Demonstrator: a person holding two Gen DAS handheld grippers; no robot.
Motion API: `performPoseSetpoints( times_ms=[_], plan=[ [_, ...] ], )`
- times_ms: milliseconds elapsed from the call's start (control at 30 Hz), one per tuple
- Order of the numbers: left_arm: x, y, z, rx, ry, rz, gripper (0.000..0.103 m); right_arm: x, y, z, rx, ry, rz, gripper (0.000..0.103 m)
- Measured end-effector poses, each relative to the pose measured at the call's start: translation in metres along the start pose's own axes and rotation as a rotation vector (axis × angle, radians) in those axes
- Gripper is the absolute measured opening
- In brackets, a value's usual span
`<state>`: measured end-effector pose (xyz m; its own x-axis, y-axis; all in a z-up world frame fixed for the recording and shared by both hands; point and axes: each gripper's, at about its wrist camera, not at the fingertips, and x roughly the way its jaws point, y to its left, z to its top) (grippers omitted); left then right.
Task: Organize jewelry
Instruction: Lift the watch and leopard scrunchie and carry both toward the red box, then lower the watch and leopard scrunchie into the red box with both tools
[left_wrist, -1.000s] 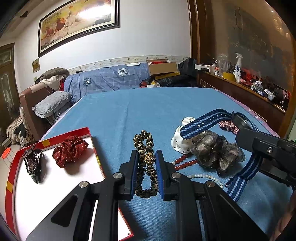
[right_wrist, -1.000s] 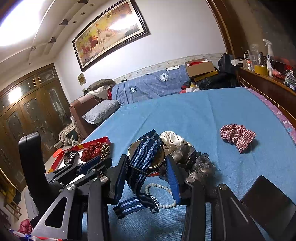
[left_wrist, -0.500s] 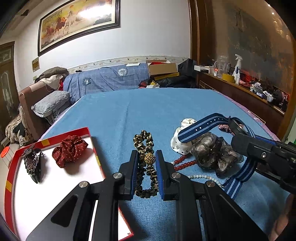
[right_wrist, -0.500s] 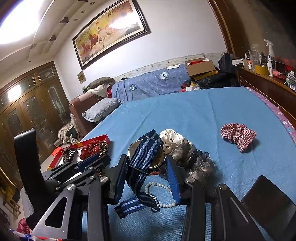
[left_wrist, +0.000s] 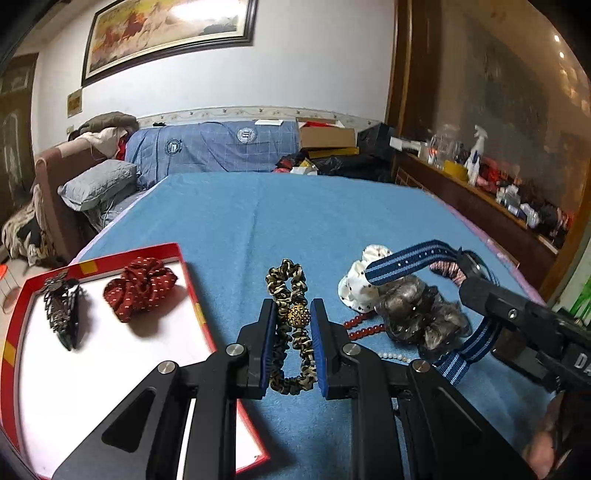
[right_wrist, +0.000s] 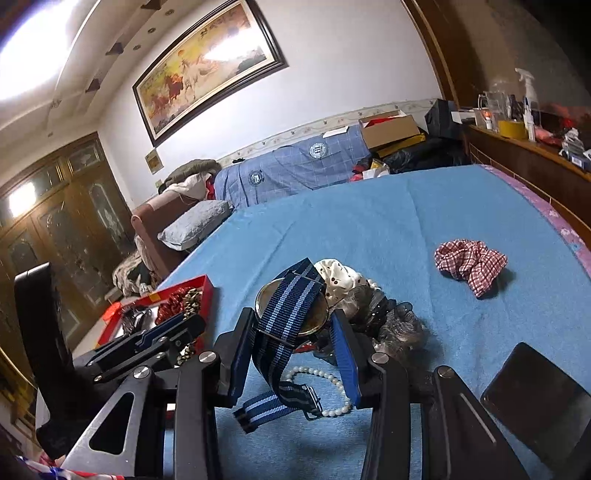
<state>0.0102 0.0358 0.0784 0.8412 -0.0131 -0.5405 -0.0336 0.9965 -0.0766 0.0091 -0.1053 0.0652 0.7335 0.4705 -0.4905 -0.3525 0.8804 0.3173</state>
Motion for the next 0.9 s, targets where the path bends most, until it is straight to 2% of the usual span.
performPoseSetpoints(
  times_ms=[200,267,500,700,900],
  plan=[
    [-0.030,0.030,0.005,-0.045,-0.012,0.038,0.018,-0.010,0.028,0.007,-0.022,-0.005,0.043,0.045],
    [-0.038,0.048,0.007,-0.084,-0.004,0.035,0.018,-0.012,0.045,0.012,-0.050,-0.003,0.071,0.045],
    [-0.069,0.123,0.010,-0.195,-0.025,0.127,0.018,-0.007,0.105,0.027,-0.143,0.008,0.147,0.045],
    [-0.073,0.183,-0.001,-0.278,0.028,0.201,0.018,0.024,0.150,0.024,-0.173,0.074,0.212,0.045],
    [-0.060,0.216,-0.012,-0.329,0.098,0.218,0.018,0.068,0.182,0.009,-0.197,0.164,0.238,0.045]
  ],
)
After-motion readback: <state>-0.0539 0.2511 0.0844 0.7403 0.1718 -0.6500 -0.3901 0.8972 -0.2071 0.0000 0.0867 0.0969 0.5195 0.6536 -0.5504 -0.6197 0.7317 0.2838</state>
